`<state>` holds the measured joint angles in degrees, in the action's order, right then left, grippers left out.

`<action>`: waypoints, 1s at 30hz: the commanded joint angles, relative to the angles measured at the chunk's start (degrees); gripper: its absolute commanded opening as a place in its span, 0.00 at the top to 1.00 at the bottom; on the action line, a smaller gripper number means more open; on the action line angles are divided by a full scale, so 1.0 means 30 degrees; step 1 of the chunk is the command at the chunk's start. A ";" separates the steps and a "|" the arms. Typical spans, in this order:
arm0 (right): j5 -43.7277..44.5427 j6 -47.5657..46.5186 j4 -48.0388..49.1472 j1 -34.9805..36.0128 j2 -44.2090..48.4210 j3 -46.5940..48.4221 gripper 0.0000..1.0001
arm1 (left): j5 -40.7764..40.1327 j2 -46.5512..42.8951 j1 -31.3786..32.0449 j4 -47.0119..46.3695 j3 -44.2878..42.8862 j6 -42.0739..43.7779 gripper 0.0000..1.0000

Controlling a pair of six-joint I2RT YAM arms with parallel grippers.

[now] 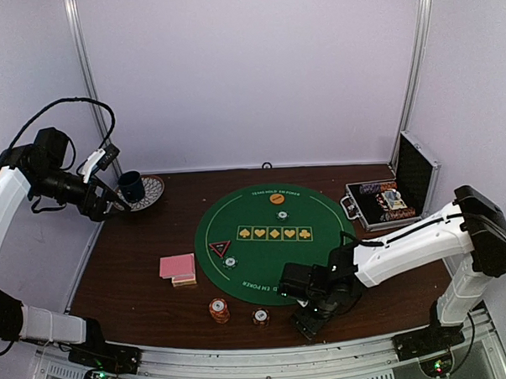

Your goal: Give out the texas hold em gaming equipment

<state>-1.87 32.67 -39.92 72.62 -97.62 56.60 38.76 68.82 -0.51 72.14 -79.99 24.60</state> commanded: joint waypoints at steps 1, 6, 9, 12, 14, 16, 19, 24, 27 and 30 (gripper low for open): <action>0.1424 -0.0469 -0.0598 -0.0609 0.0463 -0.0449 0.27 | 0.0233 -0.0028 0.0113 -0.0003 -0.0401 0.0208 0.02; 0.0805 -0.0301 -0.0456 -0.0594 0.0681 -0.0664 0.27 | 0.0237 -0.0052 0.0105 -0.0014 -0.0408 0.0232 0.02; 0.0681 -0.0049 -0.0336 -0.0490 0.1001 -0.1022 0.27 | 0.0233 -0.0048 0.0111 -0.0020 -0.0452 0.0237 0.02; 0.0678 0.0138 -0.0356 -0.0280 0.1303 -0.1115 0.27 | 0.0291 -0.0050 0.0111 -0.0003 -0.0489 0.0223 0.02; 0.0202 0.0209 -0.0366 -0.0131 0.1364 -0.1105 0.28 | 0.0316 -0.0002 0.0097 -0.0003 -0.0481 0.0208 0.02; 0.0198 0.0275 -0.0348 -0.0003 0.1368 -0.1069 0.31 | 0.0294 -0.0021 0.0108 0.0004 -0.0522 0.0208 0.02; 0.0463 0.0408 -0.0325 0.0094 0.1469 -0.1061 0.36 | 0.0272 -0.0017 0.0109 -0.0019 -0.0548 0.0205 0.02; 0.0506 0.0455 -0.0402 0.0111 0.1672 -0.0905 0.42 | 0.0233 -0.0062 0.0112 0.0005 -0.0555 0.0187 0.02; 0.0535 0.0450 -0.0557 0.0113 0.1763 -0.0835 0.46 | 0.0255 -0.0049 0.0112 -0.0017 -0.0500 0.0208 0.02; 0.0535 0.0506 -0.0655 0.0163 0.1945 -0.0790 0.50 | 0.0313 -0.0043 0.0105 0.0006 -0.0471 0.0231 0.02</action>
<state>-1.32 33.50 -40.71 72.77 -93.80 53.84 38.76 68.82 -0.51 72.14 -80.05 24.60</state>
